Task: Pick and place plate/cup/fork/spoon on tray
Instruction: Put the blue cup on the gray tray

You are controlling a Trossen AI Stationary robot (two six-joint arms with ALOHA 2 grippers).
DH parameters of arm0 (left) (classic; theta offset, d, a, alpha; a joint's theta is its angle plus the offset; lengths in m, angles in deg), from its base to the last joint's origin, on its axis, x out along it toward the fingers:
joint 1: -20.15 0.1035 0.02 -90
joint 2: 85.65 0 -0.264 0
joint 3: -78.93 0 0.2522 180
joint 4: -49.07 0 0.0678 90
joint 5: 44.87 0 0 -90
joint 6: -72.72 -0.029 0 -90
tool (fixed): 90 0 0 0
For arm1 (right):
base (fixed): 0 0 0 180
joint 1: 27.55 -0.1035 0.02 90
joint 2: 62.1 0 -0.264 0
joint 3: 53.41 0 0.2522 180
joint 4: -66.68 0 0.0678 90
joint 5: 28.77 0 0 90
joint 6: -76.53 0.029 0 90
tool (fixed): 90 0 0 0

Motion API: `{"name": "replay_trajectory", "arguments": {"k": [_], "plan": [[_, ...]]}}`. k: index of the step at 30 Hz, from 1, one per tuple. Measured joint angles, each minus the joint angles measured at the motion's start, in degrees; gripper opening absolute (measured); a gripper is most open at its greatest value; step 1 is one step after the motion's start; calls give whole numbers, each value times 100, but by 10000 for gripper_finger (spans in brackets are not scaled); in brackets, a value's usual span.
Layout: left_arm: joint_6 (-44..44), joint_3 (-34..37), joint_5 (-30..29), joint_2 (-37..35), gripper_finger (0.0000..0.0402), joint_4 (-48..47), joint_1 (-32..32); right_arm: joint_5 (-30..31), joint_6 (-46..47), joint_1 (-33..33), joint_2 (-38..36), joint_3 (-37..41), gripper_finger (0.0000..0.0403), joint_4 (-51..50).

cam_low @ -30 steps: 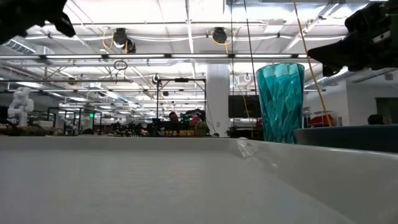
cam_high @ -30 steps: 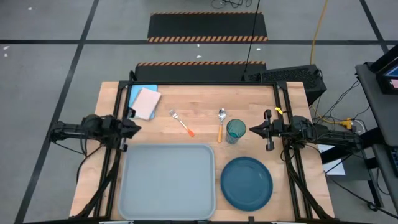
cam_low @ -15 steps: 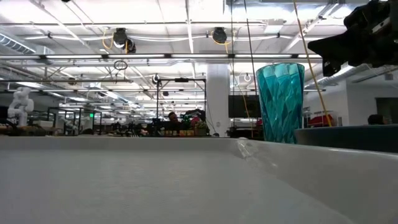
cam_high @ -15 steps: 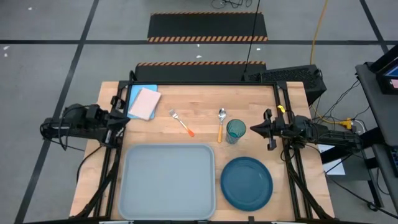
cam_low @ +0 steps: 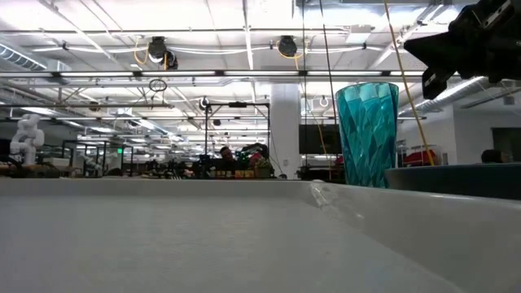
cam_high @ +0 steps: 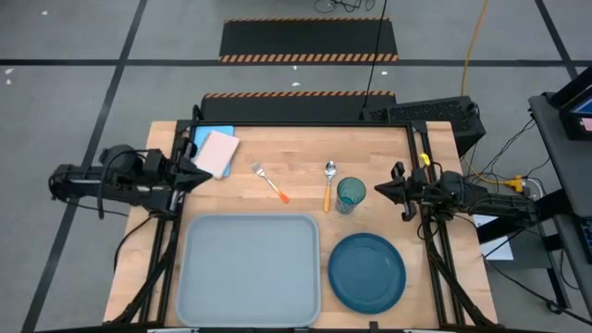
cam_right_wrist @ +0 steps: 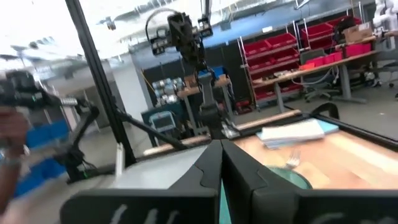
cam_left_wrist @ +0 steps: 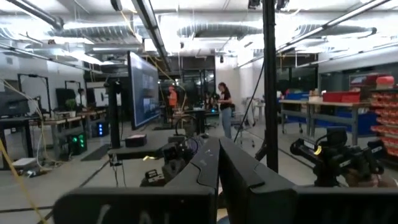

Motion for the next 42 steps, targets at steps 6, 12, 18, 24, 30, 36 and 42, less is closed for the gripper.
{"name": "replay_trajectory", "arguments": {"k": [6,12,18,24,30,36,42], "plan": [[27,-724,-3,657,10,-621,-20,2,201,0,-1,0,0,432],[169,-1290,-1,1152,10,-1660,-261,47,436,-74,25,0,0,567],[60,-1253,-27,1476,10,-1978,-572,646,257,-389,329,0,0,884],[-99,-1246,-682,1983,10,-2320,-769,748,133,-746,945,-93,0,1574],[-733,-1244,-1069,2516,10,-2269,-701,1360,-213,-1074,1915,-782,1,1546],[-1265,-1242,-1080,2844,10,-2265,-574,1992,-777,-1381,3303,-2167,6,467],[-1427,-1242,-1082,2920,10,-2283,-428,2571,-1019,-1640,4705,-3801,7,-1183]]}}
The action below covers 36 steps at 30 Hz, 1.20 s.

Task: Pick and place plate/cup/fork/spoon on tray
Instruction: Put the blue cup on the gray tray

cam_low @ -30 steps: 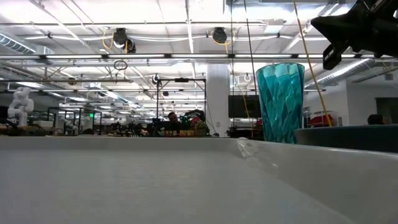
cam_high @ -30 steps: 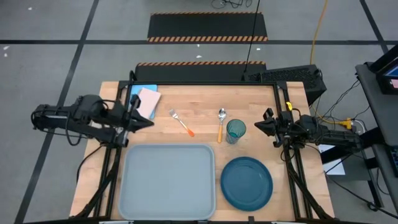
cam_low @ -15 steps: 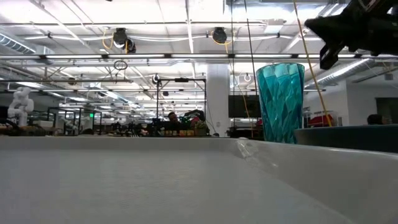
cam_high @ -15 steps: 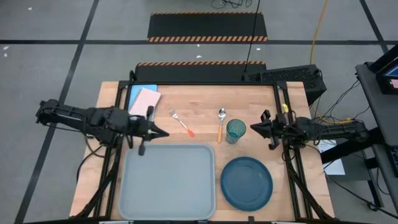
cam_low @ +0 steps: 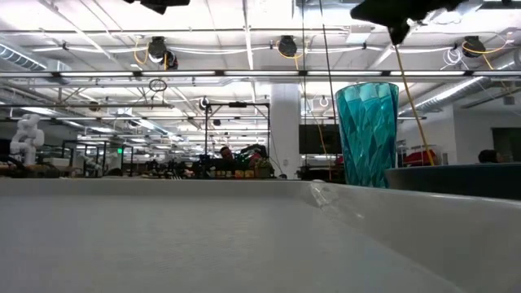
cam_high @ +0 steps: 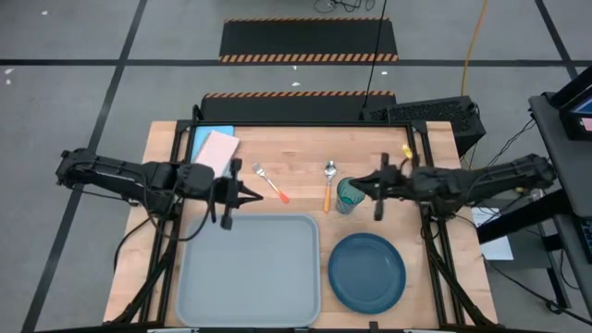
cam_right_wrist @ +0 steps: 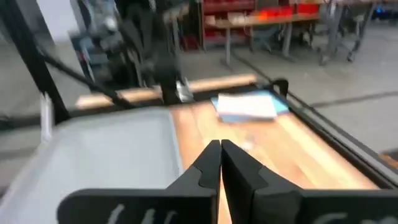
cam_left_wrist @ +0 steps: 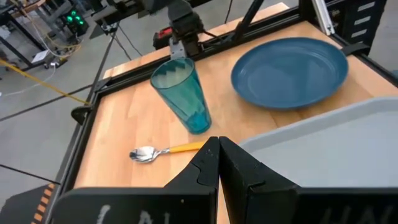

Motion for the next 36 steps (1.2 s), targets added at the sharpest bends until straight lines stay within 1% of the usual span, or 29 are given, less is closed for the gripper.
{"name": "replay_trajectory", "arguments": {"k": [6,8,11,15,18,23,29,32,36], "plan": [[81,0,0,0,10,-46,88,128,158,-174,1120,-1133,14,-913],[81,0,0,0,10,-53,93,170,308,-218,1436,-1513,23,-1470],[84,0,0,0,10,-68,93,421,573,-297,1903,-2000,39,-2301],[148,0,2,0,10,-47,93,426,755,-312,2348,-2444,63,-3087],[149,0,2,-2,10,-33,93,391,751,-319,2521,-2485,81,-3356],[133,0,4,-2,10,-26,93,396,851,-314,2587,-2488,113,-3826],[78,0,6,-2,10,-23,93,400,852,-365,2587,-2397,152,-4034],[55,0,7,-2,10,-23,93,394,855,-429,2587,-2307,161,-4257],[4,0,7,-2,10,-21,93,388,855,-430,2568,-2210,160,-4345]]}}
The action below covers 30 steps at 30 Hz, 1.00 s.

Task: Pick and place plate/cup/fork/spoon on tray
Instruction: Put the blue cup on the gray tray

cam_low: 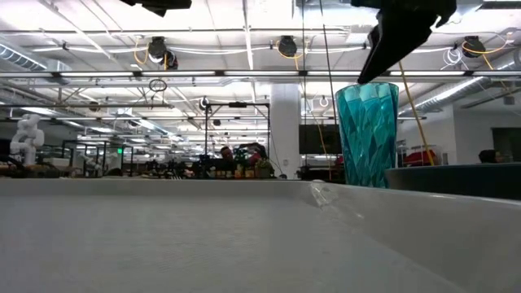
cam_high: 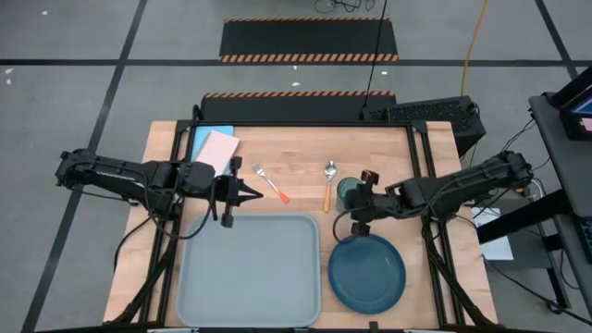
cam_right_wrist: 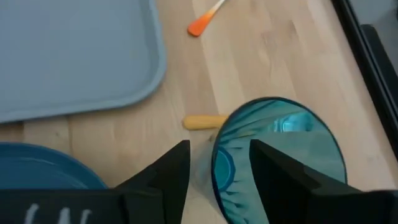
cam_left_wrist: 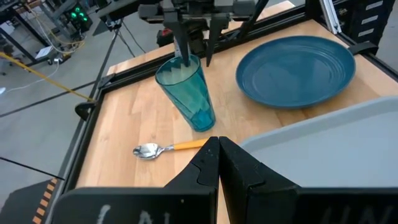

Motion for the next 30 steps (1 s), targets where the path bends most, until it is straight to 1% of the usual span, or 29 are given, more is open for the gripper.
{"name": "replay_trajectory", "arguments": {"k": [7,10,14,21,23,26,30], "plan": [[-8,0,2,0,10,1,-1,-2,2,8,-23,108,142,-73],[-6,0,2,0,10,1,0,-179,2,6,-21,256,125,-90],[-58,0,2,0,10,8,0,-296,-125,19,-21,297,90,-112],[-206,0,3,0,10,62,0,-324,-363,19,-25,302,10,-114],[-220,1,2,0,10,121,-1,-295,-442,19,-25,306,6,-87],[-222,1,2,-2,10,325,0,-298,-456,19,-25,306,12,89],[-227,2,2,-2,10,543,0,-297,-763,16,-25,243,7,409]]}}
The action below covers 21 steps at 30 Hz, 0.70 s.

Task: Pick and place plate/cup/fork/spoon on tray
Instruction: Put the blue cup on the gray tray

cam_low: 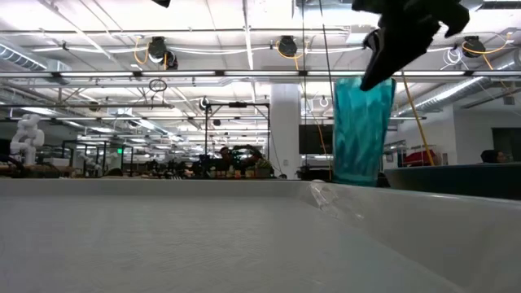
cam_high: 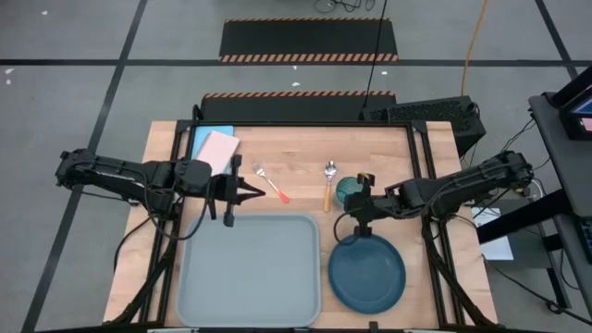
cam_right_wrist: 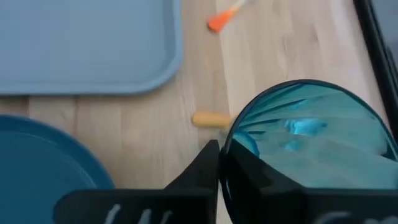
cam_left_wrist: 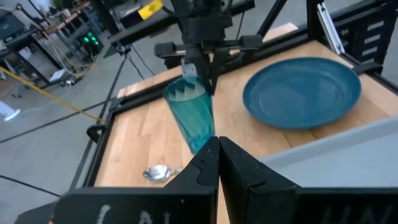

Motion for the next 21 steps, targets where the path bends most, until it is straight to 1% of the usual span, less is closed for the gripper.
{"name": "replay_trajectory", "arguments": {"k": [4,7,17,21], "plan": [[10,-1,0,0,14,77,-2,21,-393,-6,-2,-134,4,610],[165,-2,0,0,34,108,0,25,-805,-6,-2,-164,6,1233],[687,-2,-19,0,159,121,0,27,-2429,-8,39,-174,6,3389],[867,0,-268,2,203,22,-2,23,-3045,-8,167,-177,6,4129]]}}
